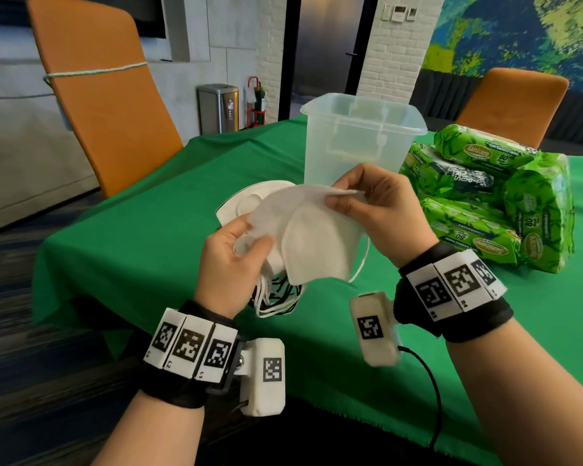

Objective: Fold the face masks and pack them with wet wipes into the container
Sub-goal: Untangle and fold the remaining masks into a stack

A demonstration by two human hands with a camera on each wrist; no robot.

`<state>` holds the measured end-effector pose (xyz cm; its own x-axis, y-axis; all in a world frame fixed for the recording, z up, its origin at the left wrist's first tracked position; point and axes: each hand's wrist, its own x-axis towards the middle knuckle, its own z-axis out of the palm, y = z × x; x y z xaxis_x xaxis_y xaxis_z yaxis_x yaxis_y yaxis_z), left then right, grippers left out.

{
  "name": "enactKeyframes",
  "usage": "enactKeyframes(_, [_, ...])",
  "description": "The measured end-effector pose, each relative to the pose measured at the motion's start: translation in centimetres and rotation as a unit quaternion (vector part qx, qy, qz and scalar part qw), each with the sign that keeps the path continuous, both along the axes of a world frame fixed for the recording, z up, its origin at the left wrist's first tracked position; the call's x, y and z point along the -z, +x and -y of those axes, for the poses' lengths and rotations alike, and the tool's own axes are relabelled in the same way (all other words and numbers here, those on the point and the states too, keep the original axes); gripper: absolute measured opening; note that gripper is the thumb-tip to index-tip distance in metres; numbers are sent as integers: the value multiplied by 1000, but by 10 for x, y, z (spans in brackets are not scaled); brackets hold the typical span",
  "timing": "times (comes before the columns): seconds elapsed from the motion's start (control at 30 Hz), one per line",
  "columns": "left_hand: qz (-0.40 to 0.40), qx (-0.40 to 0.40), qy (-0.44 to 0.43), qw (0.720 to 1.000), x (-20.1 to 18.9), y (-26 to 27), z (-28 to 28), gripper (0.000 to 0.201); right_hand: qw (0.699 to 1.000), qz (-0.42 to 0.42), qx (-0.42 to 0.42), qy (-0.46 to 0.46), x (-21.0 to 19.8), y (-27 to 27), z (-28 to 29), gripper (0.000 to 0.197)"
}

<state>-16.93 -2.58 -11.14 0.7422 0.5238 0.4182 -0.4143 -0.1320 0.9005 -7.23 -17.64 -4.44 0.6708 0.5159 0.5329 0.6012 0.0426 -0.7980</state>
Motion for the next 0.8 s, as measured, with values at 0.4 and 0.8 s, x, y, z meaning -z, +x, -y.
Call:
enactKeyframes(0.4, [-31, -58, 8, 998, 2, 3, -17, 46, 992, -74, 99, 7, 2, 29, 46, 11])
enactKeyframes(0.8, [-24, -73, 11, 997, -2, 5, -15, 43, 973, -76, -62, -209, 15, 17, 20, 17])
